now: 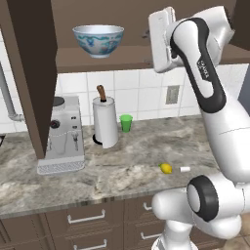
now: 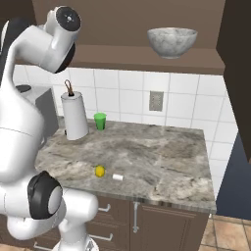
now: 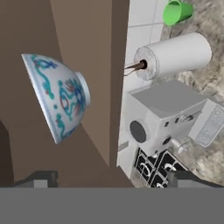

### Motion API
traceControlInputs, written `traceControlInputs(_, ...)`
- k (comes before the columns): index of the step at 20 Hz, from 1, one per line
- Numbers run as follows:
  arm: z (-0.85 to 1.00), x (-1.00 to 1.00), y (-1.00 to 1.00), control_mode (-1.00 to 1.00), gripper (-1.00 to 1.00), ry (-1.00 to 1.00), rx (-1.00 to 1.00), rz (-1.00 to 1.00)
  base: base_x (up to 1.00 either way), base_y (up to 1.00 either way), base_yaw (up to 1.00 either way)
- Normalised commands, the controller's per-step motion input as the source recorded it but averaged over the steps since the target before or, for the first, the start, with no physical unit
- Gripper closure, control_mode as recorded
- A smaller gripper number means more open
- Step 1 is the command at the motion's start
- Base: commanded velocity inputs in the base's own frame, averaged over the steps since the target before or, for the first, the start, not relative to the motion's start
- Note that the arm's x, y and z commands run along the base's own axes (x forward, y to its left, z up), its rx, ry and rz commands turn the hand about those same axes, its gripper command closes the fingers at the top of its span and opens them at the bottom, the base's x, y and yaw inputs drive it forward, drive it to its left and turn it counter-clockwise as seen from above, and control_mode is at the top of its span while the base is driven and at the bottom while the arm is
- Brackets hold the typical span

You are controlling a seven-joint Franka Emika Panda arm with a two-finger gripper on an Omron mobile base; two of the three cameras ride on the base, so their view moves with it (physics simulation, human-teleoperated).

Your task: Pick both bowls and place them on the counter. Then place the lemon in one bowl and place the marshmallow in the other bowl.

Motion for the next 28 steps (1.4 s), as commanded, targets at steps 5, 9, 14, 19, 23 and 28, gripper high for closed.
traceControlInputs(5,0.1,0.36,0.16,-1.0,-1.0,0.0,0.01,0.0,0.0,0.0,0.0)
traceControlInputs(9,0.07,0.39,0.07,-1.0,-1.0,0.04,0.07,0.0,0.0,0.0,0.0)
traceControlInputs(14,0.01,0.41,0.07,-1.0,-1.0,0.02,0.07,0.0,0.0,0.0,0.0)
traceControlInputs(19,0.01,0.41,0.17,-1.0,-1.0,0.09,0.01,0.0,0.0,0.0,0.0)
traceControlInputs(23,0.0,0.38,0.22,-1.0,-1.0,0.07,0.0,0.0,0.0,0.0,0.0)
traceControlInputs(28,0.04,0.35,0.12,-1.0,-1.0,0.0,0.0,0.0,0.0,0.0,0.0)
